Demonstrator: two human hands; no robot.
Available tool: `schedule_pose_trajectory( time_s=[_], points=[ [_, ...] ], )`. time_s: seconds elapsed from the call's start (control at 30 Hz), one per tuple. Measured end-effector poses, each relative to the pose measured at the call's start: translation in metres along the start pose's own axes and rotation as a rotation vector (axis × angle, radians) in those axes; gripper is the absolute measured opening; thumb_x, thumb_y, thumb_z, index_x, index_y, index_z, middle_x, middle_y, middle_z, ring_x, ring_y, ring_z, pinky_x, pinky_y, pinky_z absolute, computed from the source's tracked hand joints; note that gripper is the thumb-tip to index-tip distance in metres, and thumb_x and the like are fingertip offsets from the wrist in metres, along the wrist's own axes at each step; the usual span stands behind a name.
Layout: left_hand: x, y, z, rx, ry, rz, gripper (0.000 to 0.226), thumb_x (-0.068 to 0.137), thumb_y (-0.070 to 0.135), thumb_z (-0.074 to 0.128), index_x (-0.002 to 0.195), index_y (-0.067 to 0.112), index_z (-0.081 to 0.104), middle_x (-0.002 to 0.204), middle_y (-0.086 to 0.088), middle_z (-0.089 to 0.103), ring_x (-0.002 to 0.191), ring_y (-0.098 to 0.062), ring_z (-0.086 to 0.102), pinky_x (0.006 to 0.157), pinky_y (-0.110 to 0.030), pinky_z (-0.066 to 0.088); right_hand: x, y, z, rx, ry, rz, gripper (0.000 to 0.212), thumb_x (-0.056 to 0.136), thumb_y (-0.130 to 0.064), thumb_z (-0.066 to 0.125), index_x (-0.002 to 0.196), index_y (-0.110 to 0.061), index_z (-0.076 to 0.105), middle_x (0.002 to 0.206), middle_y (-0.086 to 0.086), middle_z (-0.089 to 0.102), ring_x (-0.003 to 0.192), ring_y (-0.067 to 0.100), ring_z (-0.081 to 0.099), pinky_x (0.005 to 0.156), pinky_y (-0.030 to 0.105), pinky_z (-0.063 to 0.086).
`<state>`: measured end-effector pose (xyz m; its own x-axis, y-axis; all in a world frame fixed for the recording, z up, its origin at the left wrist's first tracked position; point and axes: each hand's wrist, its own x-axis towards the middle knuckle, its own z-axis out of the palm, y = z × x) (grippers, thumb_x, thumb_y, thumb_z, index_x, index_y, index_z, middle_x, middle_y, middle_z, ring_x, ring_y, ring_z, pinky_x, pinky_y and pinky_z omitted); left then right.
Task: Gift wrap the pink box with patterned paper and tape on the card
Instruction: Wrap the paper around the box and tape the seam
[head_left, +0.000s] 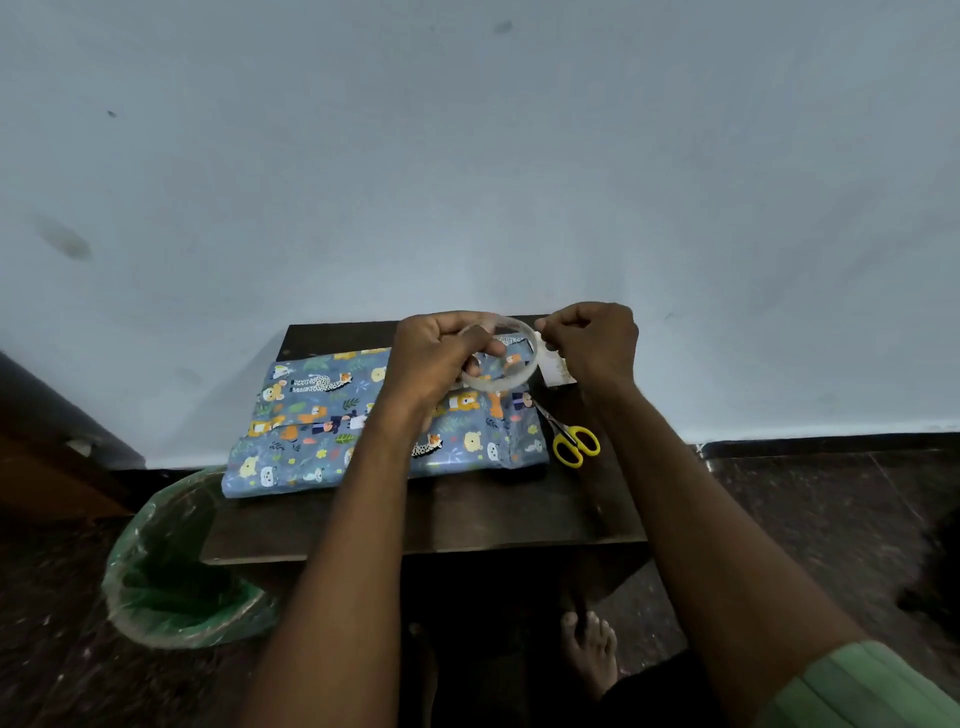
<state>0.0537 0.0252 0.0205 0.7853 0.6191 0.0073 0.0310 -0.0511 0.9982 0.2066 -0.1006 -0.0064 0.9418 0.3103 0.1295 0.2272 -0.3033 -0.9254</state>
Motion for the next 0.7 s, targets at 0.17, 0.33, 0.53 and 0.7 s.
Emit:
schedule_pose_trajectory(
  time_s=[0.17,0.33,0.53,0.7],
  points=[
    [0.014,-0.016,0.018,0.106,0.365,0.038,0.014,0.102,0.018,0.069,0.095,0.019,0.081,0.073,0.005,0.079,0.056,-0.011,0.058,0.05,-0.021,0.046,0.023,0.008,0.024,-0.075,-0.031,-0.039,0.015,0.092,-0.004,0.072,0.098,-0.011,0.084,0.098,0.004,0.081,0.093,0.013,0.074,0.091,0.03,0.057],
    [0.032,-0.025,0.014,0.221,0.42,0.066,0.015,0.101,0.018,0.069,0.103,0.013,0.083,0.07,0.01,0.078,0.047,0.003,0.057,0.057,-0.019,0.046,0.042,0.015,0.045,-0.254,-0.033,-0.164,0.027,0.09,0.001,0.067,0.108,-0.012,0.082,0.103,0.007,0.08,0.1,0.018,0.074,0.097,0.031,0.056],
    [0.039,-0.027,0.009,0.293,0.388,0.116,0.015,0.101,0.02,0.071,0.107,0.014,0.083,0.068,0.014,0.076,0.062,0.005,0.069,0.063,-0.011,0.05,0.05,0.02,0.057,-0.279,-0.074,-0.173,0.031,0.084,-0.001,0.068,0.105,-0.019,0.081,0.085,-0.005,0.08,0.086,0.01,0.074,0.082,0.027,0.057],
    [0.038,-0.024,0.007,0.298,0.378,0.129,0.016,0.101,0.018,0.071,0.109,0.012,0.083,0.067,0.014,0.075,0.062,0.006,0.069,0.061,-0.007,0.048,0.052,0.023,0.055,-0.254,-0.079,-0.162,0.027,0.082,0.002,0.072,0.098,-0.017,0.082,0.081,-0.005,0.079,0.076,0.004,0.072,0.079,0.026,0.058]
  ],
)
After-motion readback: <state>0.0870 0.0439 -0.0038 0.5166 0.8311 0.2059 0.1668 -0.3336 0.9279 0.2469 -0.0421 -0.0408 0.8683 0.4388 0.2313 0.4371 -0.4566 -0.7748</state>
